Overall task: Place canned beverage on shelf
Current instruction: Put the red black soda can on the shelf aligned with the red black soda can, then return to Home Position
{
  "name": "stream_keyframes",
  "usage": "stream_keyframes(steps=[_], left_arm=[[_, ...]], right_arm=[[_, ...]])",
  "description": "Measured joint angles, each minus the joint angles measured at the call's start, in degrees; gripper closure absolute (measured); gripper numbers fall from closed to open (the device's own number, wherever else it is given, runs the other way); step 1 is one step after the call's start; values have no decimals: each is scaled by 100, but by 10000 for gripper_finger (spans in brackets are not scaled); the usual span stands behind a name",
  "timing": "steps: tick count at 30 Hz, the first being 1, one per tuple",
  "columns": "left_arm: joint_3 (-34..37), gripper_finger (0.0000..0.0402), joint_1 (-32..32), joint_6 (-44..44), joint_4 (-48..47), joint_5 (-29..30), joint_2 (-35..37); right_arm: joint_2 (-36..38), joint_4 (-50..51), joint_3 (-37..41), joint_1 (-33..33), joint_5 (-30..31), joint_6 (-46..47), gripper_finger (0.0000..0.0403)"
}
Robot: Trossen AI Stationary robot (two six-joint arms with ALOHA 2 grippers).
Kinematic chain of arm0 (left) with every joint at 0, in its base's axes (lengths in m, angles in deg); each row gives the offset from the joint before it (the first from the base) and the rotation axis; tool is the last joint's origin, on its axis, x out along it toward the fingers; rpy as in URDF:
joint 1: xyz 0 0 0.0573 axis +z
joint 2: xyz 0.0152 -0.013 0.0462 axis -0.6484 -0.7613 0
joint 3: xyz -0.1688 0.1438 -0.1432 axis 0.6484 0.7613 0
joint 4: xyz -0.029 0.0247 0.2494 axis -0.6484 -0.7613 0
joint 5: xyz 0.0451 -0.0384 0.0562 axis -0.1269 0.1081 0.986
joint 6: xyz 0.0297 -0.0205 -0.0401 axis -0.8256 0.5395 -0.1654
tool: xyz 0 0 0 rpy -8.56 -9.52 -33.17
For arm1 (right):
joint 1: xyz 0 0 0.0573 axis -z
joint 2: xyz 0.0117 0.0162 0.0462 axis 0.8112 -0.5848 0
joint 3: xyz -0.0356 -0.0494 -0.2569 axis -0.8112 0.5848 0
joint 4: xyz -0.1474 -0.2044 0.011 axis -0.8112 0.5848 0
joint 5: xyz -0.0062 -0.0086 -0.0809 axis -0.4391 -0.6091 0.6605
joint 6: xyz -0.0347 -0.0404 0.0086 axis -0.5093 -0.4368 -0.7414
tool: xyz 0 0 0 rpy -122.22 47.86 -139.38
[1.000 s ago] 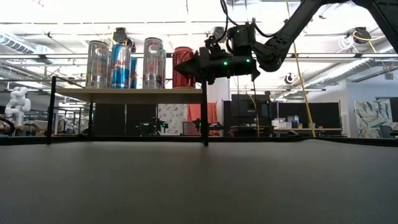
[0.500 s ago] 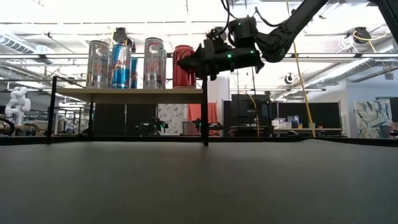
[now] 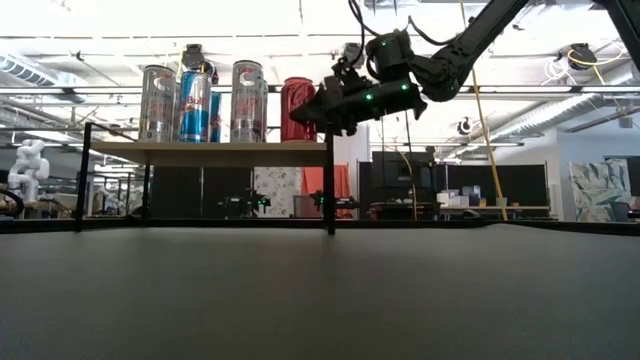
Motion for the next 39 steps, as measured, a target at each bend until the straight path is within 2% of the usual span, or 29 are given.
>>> stream_keyframes(steps=[4,11,20,25,39], left_arm=[[0,13,-1,1,0,0,0],[0,13,0,0,0,0,1],[0,13,-2,2,-2,0,2],[0,13,-1,2,0,0,0],[0,13,0,0,-1,0,0]], right_arm=[[0,7,0,0,-7,93,30],[13,9,0,0,-581,159,30],[166,176,-9,32,-566,99,30],[173,551,-9,77,-236,23,30],[306,874,-9,81,-290,129,30]])
